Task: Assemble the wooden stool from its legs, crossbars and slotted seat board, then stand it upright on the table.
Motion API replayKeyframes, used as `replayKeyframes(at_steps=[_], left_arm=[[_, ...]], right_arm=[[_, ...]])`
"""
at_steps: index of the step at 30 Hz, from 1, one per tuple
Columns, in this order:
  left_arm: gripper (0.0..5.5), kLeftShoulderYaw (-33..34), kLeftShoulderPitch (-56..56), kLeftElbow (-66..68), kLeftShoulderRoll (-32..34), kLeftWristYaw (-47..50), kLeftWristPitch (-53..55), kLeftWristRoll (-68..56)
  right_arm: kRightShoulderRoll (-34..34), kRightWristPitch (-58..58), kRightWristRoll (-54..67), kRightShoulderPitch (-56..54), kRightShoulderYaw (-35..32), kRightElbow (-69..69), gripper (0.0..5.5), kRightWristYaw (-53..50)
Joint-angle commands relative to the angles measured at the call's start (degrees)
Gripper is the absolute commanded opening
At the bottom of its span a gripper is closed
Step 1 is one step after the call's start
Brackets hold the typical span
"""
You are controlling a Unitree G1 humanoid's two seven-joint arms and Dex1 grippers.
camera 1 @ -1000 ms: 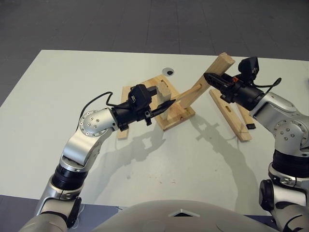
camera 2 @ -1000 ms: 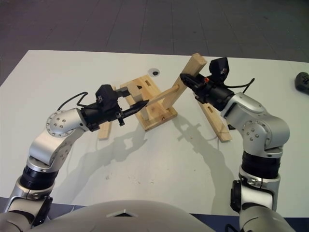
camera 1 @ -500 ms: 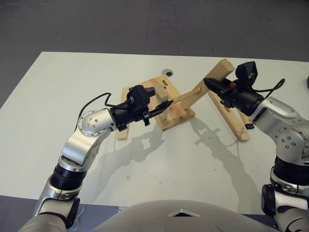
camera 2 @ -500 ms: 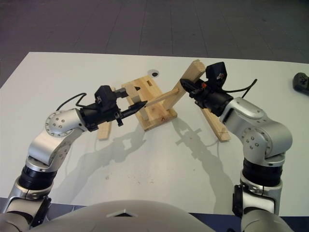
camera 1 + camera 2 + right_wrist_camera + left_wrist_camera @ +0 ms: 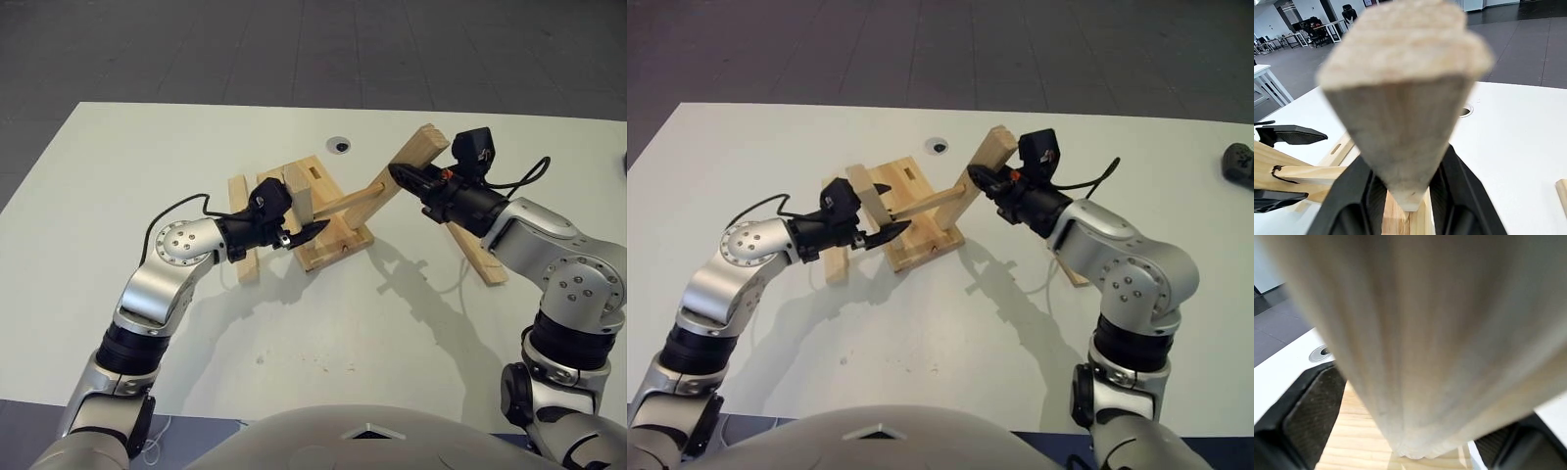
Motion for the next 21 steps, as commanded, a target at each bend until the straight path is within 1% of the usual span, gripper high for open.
replayKeyframes(at_steps=[1,5,6,7,10,13,15,16,17,19,21], left_arm=[[4.44,0.72,-0.02,-0.61,0.34,-1.47,1.06,-0.48],[5.1,2.7,-0.65,-0.63,0.29,-2.95,1.97,-2.49],[5.28,3.68,-1.03,-0.9,0.17,-3.36,2.57,-3.83],[5.39,5.08,-1.32,-1.74,0.1,-4.04,3.49,-6.15],[5.4,10.02,-2.22,-5.23,-0.26,-4.97,7.49,-14.68],[5.4,17.48,-4.46,-9.32,-0.26,-4.3,12.54,-28.25],[5.4,23.27,-7.68,-10.54,-0.37,-1.55,14.8,-39.84],[5.4,25.96,-9.82,-10.31,-0.42,0.54,15.0,-45.03],[5.4,28.31,-11.97,-9.68,-0.44,2.88,14.89,-49.49],[5.4,31.68,-15.84,-6.91,-1.29,8.8,13.61,-54.09],[5.4,33.18,-18.47,-3.32,-2.58,16.47,12.01,-52.98]], right_arm=[[0.71,-1.52,0.14,-0.06,-0.82,1.17,1.94,0.87],[2.19,-3.43,3.43,-1.98,-4.61,3.38,2.58,1.86],[2.6,-3.6,5.78,-2.4,-6.07,3.89,2.75,2.68],[3.07,-2.98,11.04,-2.87,-8.64,5.03,2.88,3.45],[1.7,-3.09,23.05,-3.6,-14.34,7.71,3.38,4.91],[-0.98,-6.08,27.76,-5.44,-18.55,11.24,3.9,3.07],[-2.18,-8.85,27.81,-7.12,-19.99,13.7,4.19,1.24],[-2.34,-10.3,26.95,-8.04,-20.07,14.4,4.39,0.22],[-2.1,-12.11,25.2,-9.0,-19.88,15.18,4.48,-1.56],[-1.64,-15.43,19.13,-9.45,-17.9,16.14,4.83,-5.51],[-2.14,-18.29,10.86,-7.34,-13.41,16.13,5.22,-7.1]])
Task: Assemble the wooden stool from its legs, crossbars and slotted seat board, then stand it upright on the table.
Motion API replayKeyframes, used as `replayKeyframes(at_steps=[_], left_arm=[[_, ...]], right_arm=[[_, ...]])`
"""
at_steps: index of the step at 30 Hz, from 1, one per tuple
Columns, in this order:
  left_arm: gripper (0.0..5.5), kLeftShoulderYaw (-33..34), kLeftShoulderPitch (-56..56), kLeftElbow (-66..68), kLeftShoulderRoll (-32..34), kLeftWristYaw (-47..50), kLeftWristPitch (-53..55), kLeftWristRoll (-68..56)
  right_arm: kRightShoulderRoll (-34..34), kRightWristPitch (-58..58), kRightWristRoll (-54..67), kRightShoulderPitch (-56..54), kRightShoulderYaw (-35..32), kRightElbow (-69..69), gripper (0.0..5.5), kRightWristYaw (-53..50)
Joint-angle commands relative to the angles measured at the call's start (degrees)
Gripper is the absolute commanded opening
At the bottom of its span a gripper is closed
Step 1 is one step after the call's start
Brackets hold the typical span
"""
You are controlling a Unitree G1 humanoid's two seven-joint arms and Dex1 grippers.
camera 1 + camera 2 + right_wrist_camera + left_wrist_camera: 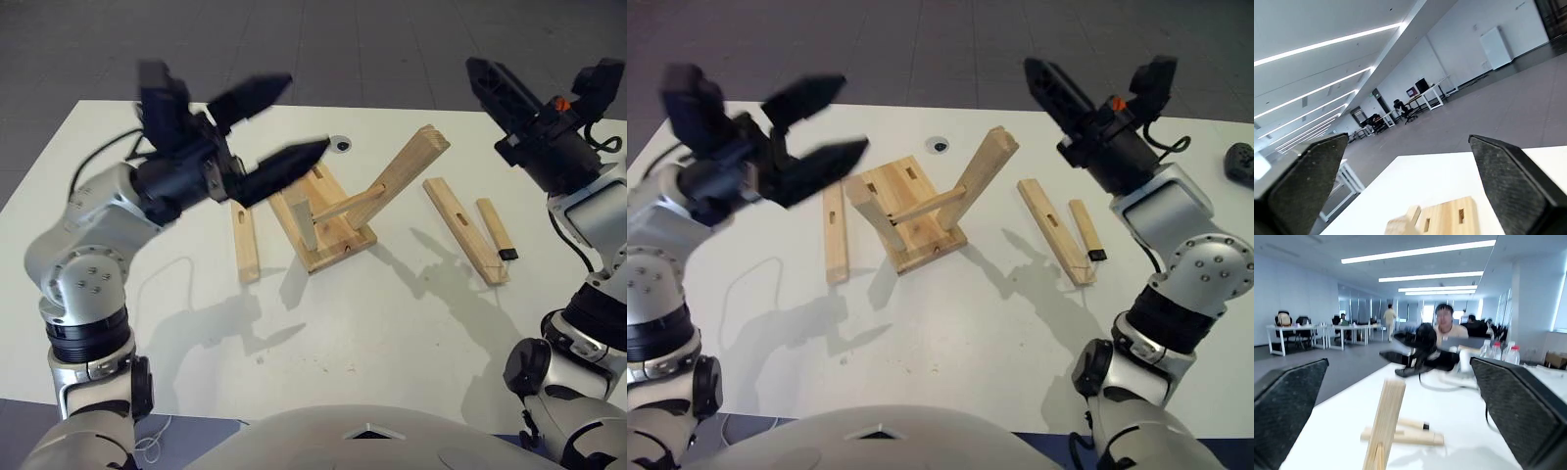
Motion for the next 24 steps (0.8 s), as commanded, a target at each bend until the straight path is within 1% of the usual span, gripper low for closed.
replayKeyframes(at_steps=[1,3,5,7,10,14,16,18,19,20,22,24], left_arm=[[5.4,3.36,-5.73,6.0,-1.88,13.59,-2.3,1.71],[5.4,0.78,-4.46,6.12,-1.89,16.65,-3.21,8.1],[5.4,-0.59,-3.15,6.11,-2.7,19.17,-3.74,11.73],[5.4,-1.03,-2.05,6.88,-2.83,20.32,-4.06,14.72],[5.4,-0.63,-0.56,7.92,-2.13,20.33,-4.14,17.46],[5.4,1.05,1.09,7.57,-1.12,19.39,-4.04,18.52],[5.4,2.62,0.75,6.88,-0.71,19.68,-3.55,17.21],[5.4,4.12,-0.74,4.38,-0.98,19.91,-2.91,13.44],[5.4,4.39,-1.31,2.84,-1.12,19.84,-2.74,11.76],[5.4,4.29,-1.62,1.15,-1.22,19.89,-2.52,10.23],[5.04,3.14,-1.53,-2.41,-1.36,19.46,-2.2,7.4],[4.72,2.22,-1.2,-5.35,-1.33,19.14,-1.73,4.3]], right_arm=[[-1.21,-5.64,-15.82,2.84,9.03,-0.08,5.38,-3.3],[-2.09,-5.36,-20.24,6.21,15.57,-3.56,5.38,-0.87],[-3.95,-3.36,-20.92,9.65,20.84,-7.95,5.38,3.58],[-5.72,-2.19,-19.9,12.35,22.42,-10.86,5.38,8.16],[-7.23,-2.01,-19.92,13.28,21.51,-11.41,5.38,11.1],[-7.61,-6.44,-27.03,11.77,21.22,-9.1,5.38,9.94],[-4.28,-8.53,-24.61,10.43,18.35,-9.45,5.38,9.46],[0.13,-9.45,-16.81,8.75,15.17,-11.96,5.38,8.66],[1.69,-9.81,-13.63,7.95,14.44,-13.33,5.19,7.98],[2.87,-10.32,-11.35,7.11,14.26,-14.78,5.11,7.32],[4.74,-11.11,-7.25,4.83,14.55,-17.65,4.7,4.77],[5.41,-11.77,-4.69,3.41,15.51,-20.45,4.4,3.19]])
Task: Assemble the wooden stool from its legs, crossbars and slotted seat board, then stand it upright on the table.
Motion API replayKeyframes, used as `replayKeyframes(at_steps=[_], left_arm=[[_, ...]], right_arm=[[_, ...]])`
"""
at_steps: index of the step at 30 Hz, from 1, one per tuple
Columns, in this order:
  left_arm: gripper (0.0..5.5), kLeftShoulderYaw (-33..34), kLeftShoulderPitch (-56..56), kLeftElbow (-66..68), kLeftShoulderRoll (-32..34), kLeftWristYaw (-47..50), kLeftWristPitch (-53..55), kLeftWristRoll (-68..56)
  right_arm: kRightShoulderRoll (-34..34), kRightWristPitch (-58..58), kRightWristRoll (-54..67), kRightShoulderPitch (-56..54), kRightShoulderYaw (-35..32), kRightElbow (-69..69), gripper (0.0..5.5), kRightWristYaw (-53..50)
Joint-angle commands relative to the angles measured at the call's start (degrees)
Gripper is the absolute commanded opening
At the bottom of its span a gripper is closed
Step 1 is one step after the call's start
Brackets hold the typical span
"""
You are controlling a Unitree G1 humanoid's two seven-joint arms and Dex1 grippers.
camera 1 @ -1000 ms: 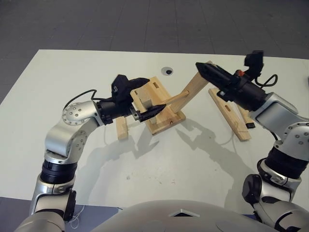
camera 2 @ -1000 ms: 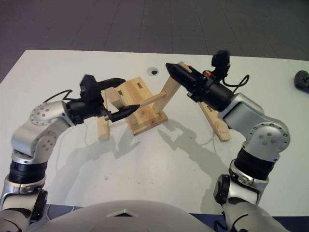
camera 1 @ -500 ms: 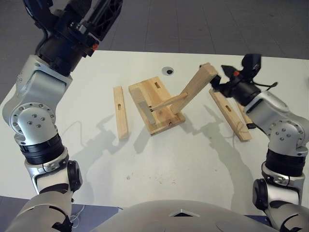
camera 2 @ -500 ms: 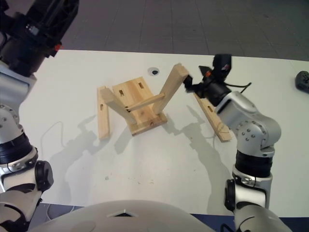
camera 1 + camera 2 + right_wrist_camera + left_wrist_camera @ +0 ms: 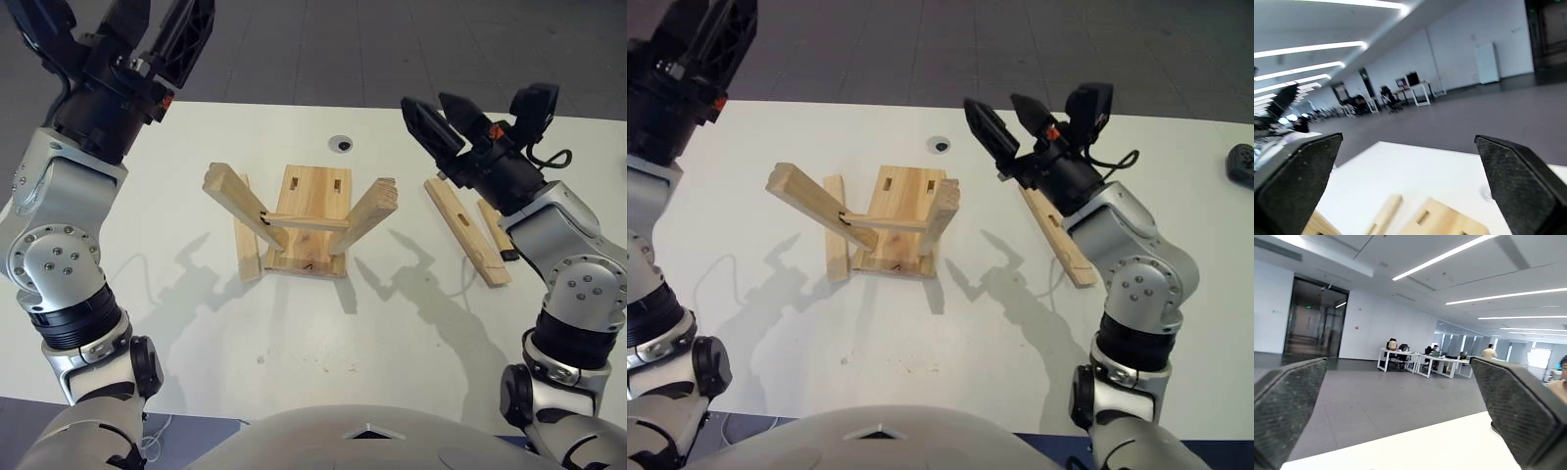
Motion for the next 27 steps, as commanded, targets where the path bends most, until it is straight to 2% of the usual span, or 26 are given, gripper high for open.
replayKeyframes(at_steps=[1,11,17,20,25,27], left_arm=[[4.6,-2.32,0.03,-5.45,0.05,-0.69,1.55,-5.46],[2.85,-11.66,4.42,2.46,-5.74,-3.58,-2.55,5.48],[1.69,-15.41,5.15,5.92,-7.67,-4.99,-2.93,10.41],[1.16,-16.38,6.44,5.53,-9.19,-4.43,-3.37,11.7],[0.18,-15.01,5.17,5.26,-9.06,-4.61,-3.74,12.25],[0.06,-13.12,2.91,4.97,-8.28,-4.34,-3.98,11.7]], right_arm=[[1.42,-1.48,4.71,-3.08,1.48,-6.2,4.29,-3.05],[1.41,-4.05,-3.81,0.78,13.47,-8.79,2.6,1.31],[-9.01,2.19,-15.2,2.54,23.01,-5.06,1.49,6.49],[-6.75,-0.06,-14.51,2.21,21.06,-4.64,0.98,6.22],[0.78,-5.17,-6.26,-2.67,12.73,-2.94,0.04,2.95],[2.79,-6.31,-2.71,-5.48,9.99,-1.92,0.0,1.24]])
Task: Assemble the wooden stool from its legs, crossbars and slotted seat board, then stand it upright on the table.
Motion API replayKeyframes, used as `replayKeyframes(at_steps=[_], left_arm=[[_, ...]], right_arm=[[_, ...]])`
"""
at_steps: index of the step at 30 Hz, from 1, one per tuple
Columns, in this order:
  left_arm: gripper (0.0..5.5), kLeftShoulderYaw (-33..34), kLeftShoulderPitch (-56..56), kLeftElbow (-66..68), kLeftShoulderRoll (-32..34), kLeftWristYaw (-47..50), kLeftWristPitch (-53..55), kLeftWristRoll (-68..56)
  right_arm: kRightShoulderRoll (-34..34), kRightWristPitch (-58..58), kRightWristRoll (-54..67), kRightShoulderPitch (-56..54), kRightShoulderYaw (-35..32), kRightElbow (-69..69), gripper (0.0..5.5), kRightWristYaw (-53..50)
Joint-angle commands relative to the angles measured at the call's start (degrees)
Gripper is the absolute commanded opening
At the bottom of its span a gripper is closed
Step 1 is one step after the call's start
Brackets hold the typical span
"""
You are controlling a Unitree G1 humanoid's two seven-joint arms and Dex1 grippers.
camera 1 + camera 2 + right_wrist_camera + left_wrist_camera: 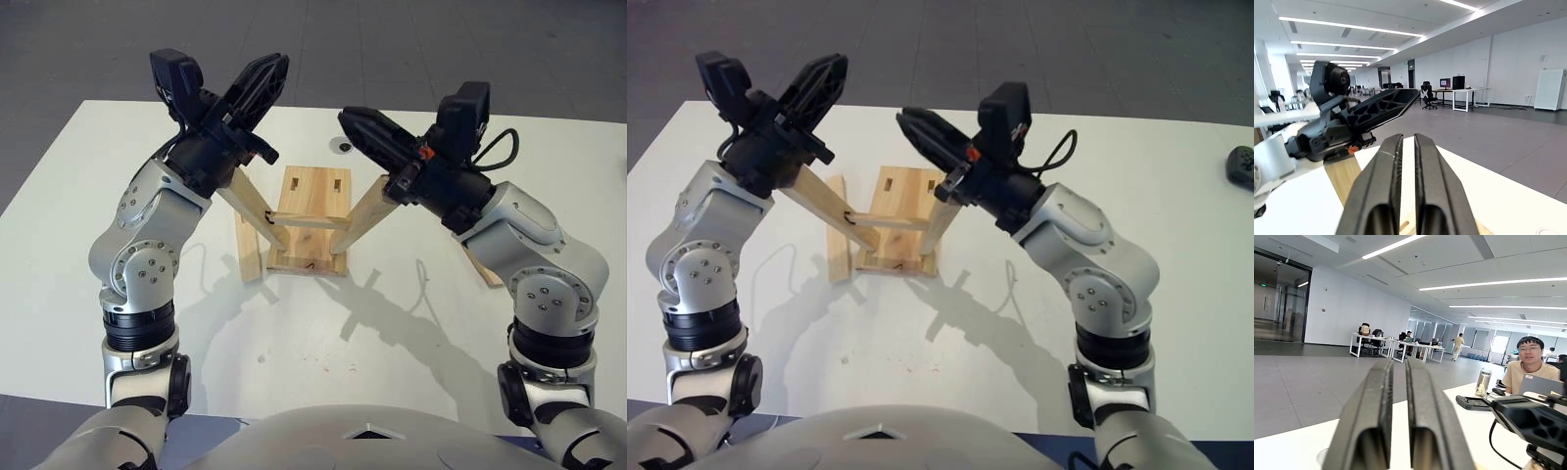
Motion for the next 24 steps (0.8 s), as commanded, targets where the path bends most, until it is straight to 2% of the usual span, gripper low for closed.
replayKeyframes(at_steps=[1,6,9,13,17,20,24], left_arm=[[0.06,2.31,-2.83,0.42,1.26,0.58,1.19,-0.43],[0.06,8.93,-11.3,-3.59,3.09,3.95,1.55,-7.27],[0.06,10.04,-11.9,-5.32,3.84,4.82,2.59,-10.75],[0.06,5.28,-2.74,-5.38,2.64,4.09,3.78,-7.43],[0.06,-4.63,9.6,-0.2,1.38,0.9,1.1,3.25],[0.06,-7.34,13.87,1.99,-0.26,-0.34,-1.13,6.96],[0.06,-5.66,12.77,2.11,-2.02,0.51,-1.88,5.91]], right_arm=[[3.56,-2.02,6.65,-5.67,-5.35,1.71,0.0,-3.15],[5.42,-3.67,13.88,-9.4,-8.94,1.69,0.0,-7.2],[3.87,-1.5,13.34,-6.79,-6.57,1.18,0.0,-6.98],[-1.26,3.67,5.94,1.76,3.1,0.39,0.0,-2.48],[-6.86,4.49,-3.54,7.24,10.94,0.36,0.0,2.72],[-6.26,2.38,-5.77,7.38,9.92,0.85,0.0,2.94],[-3.76,-0.1,-5.31,7.22,7.02,1.26,0.0,2.34]])
